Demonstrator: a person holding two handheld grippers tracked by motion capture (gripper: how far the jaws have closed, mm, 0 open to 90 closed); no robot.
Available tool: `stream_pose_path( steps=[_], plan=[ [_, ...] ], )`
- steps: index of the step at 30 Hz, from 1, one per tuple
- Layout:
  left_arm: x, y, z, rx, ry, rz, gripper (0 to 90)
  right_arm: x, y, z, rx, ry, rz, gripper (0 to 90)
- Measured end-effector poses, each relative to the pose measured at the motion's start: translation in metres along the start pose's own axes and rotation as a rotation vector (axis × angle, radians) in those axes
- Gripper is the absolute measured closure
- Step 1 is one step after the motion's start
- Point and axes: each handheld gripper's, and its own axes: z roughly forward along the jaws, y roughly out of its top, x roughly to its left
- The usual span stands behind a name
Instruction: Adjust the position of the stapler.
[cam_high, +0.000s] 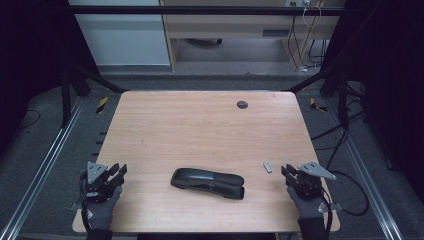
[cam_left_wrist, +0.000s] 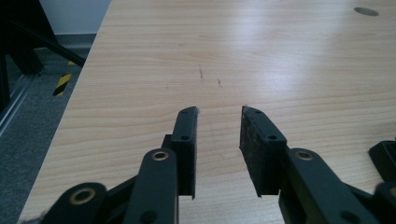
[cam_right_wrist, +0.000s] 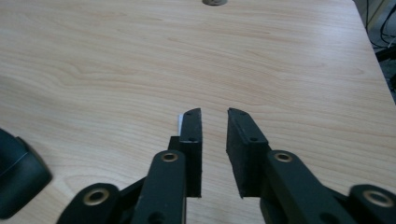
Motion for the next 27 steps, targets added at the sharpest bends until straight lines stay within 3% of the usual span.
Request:
stream_pose_path(
  steps=[3,4,11,16,20,27],
  plan=[
    [-0.003,0.0,-0.001,0.01,0.009,0.002,74.1,0.005,0.002,0.0,0.01,0.02,-0.019,81.7],
    [-0.005,0.001,-0.001,0.017,0.002,0.002,79.9,0.01,0.003,0.001,0.017,0.048,-0.021,87.2],
    [-0.013,0.004,-0.003,0.024,-0.05,0.038,89.8,0.028,0.01,0.001,0.024,0.134,-0.056,90.0],
    [-0.018,0.007,-0.004,0.025,-0.078,0.046,89.9,0.042,0.016,-0.001,0.032,0.194,-0.076,90.0],
    [-0.024,0.011,-0.005,0.029,-0.085,0.073,89.9,0.05,0.019,0.0,0.033,0.218,-0.098,90.0],
    [-0.03,0.019,0.0,0.035,-0.112,0.085,89.9,0.058,0.024,0.001,0.036,0.261,-0.099,90.0]
  ],
)
